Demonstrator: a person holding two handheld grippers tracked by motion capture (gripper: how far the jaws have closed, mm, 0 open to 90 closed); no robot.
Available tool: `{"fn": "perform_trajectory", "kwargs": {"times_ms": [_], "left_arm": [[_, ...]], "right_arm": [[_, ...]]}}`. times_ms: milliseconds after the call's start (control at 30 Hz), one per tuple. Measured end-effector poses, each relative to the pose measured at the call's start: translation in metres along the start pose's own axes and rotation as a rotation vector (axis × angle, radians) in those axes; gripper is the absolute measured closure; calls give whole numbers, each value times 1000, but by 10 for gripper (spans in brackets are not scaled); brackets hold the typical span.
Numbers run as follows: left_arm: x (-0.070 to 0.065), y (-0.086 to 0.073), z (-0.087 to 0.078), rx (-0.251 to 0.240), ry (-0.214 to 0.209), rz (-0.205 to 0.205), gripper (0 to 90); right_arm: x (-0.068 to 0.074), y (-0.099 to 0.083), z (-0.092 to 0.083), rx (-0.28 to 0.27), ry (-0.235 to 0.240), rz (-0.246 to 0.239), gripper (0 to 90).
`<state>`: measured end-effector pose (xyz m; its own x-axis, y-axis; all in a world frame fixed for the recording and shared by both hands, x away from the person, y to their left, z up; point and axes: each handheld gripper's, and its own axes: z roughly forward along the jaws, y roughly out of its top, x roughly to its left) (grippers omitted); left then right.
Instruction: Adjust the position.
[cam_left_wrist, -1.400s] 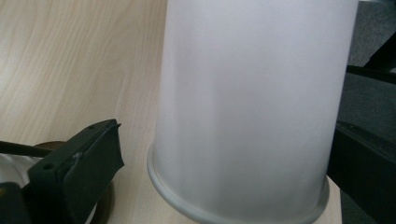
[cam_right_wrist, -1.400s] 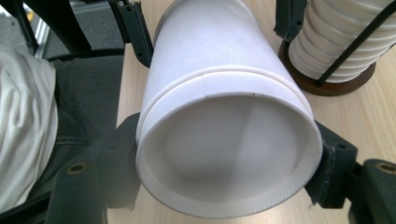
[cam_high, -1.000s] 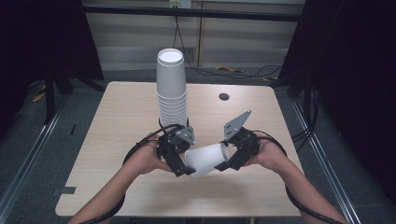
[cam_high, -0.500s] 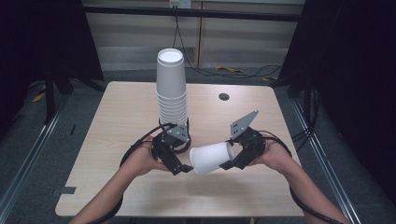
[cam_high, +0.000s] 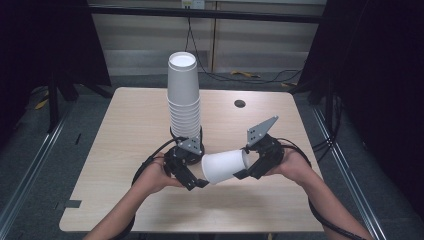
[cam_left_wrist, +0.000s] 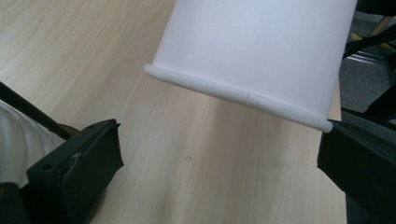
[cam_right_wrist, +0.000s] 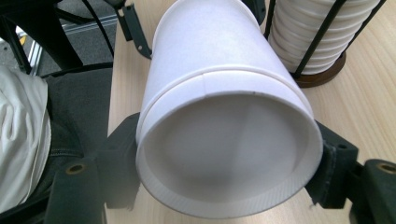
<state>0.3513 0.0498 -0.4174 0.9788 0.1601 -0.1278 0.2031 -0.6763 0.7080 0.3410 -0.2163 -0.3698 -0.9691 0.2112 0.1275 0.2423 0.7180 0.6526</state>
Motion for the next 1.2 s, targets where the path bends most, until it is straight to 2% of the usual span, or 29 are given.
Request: {"fn": "perform_trajectory", "kwargs": {"times_ms": [133,200,233,433,500,533,633,867,900,1000,1200], "left_arm": [[-1,-2,3,0,-12,11,0],[-1,-2,5,-8,-21,4,0],[-2,-2,6,-27,-40,-5,0],[-3,0,10,-5,-33,20,0],[-5,0,11,-15,-17,25,0],[-5,0,11,1,-12,43,8],[-7,1,10,-8,-4,56,21],[-8,1,5,-7,-25,64,90],[-8,2,5,-10,-19,81,88],[-10,2,4,-9,-10,91,90],[-11,4,0,-5,-4,96,122]], "right_arm": [[0,2,1,0,-2,0,259],[0,3,2,-14,15,-3,259],[1,3,3,-10,6,-4,259],[3,7,8,-13,38,-14,259],[4,8,9,-12,40,-19,258],[4,9,9,-11,37,-17,258],[3,9,10,-9,45,-18,258],[1,10,12,-20,49,-11,257],[1,10,13,-24,58,-9,257],[1,11,14,-24,63,-8,256],[1,9,13,-26,63,-11,255]]}}
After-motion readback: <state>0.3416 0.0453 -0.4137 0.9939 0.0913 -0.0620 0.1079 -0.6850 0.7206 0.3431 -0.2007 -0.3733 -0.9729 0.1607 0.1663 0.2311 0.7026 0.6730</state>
